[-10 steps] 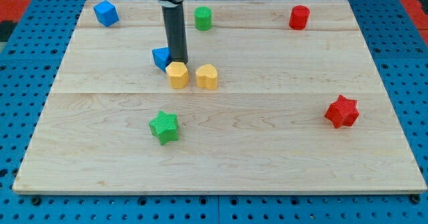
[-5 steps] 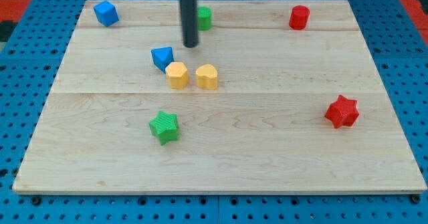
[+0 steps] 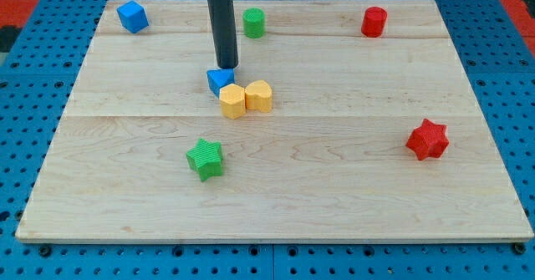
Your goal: Push the triangle slightly into the hexagon
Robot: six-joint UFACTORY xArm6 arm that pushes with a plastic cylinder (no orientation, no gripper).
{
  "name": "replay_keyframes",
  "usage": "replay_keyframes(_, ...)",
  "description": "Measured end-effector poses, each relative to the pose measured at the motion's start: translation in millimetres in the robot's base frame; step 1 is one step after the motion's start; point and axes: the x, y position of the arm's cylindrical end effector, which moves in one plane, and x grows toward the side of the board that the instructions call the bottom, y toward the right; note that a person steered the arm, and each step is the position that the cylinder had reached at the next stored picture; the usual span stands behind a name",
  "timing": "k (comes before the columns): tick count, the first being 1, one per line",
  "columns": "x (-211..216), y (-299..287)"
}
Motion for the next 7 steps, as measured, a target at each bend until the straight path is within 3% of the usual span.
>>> replay_keyframes(4, -15, 14)
replay_keyframes(5, -31, 66)
replay_keyframes(7, 55, 124)
